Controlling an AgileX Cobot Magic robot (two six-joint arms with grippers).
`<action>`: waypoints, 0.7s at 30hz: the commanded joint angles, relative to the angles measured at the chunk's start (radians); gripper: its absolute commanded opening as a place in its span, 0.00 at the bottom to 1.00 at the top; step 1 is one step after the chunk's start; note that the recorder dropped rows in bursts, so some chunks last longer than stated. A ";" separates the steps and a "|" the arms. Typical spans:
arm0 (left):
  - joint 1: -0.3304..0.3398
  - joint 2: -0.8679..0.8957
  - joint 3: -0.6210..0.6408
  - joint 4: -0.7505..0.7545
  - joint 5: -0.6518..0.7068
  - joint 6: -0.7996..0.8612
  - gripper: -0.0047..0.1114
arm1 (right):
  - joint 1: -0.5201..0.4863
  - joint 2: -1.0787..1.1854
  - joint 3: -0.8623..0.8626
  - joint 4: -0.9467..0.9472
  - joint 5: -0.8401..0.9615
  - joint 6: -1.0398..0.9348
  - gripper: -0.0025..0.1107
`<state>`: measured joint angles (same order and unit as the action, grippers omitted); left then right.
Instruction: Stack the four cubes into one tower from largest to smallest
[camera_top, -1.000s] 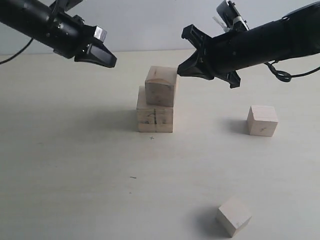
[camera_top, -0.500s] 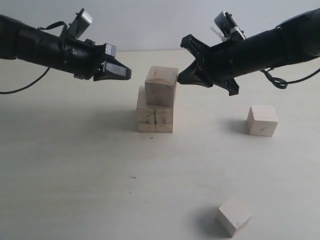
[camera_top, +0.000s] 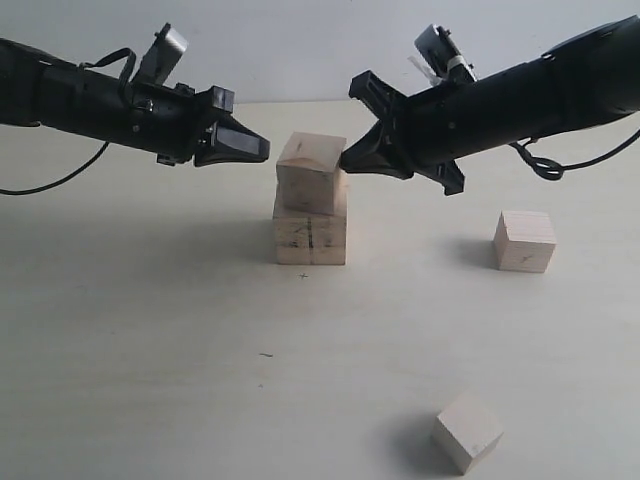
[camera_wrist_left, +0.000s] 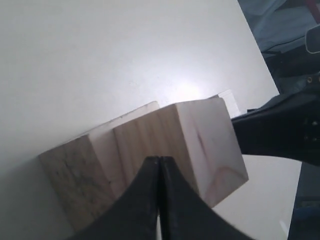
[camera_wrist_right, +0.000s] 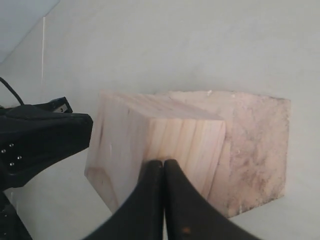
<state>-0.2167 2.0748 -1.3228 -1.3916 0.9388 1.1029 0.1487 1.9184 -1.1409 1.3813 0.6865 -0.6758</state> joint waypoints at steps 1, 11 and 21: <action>-0.003 -0.005 -0.001 -0.016 0.036 0.005 0.04 | 0.026 0.001 -0.007 0.012 -0.057 -0.020 0.02; -0.003 -0.005 -0.001 0.023 0.141 0.003 0.04 | 0.026 0.001 -0.007 0.042 -0.117 -0.020 0.02; -0.003 -0.005 -0.001 0.023 0.127 0.003 0.04 | 0.026 0.001 -0.064 0.041 -0.108 -0.038 0.02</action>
<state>-0.2167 2.0748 -1.3228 -1.3653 1.0625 1.1029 0.1742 1.9184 -1.1809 1.4178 0.5827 -0.6955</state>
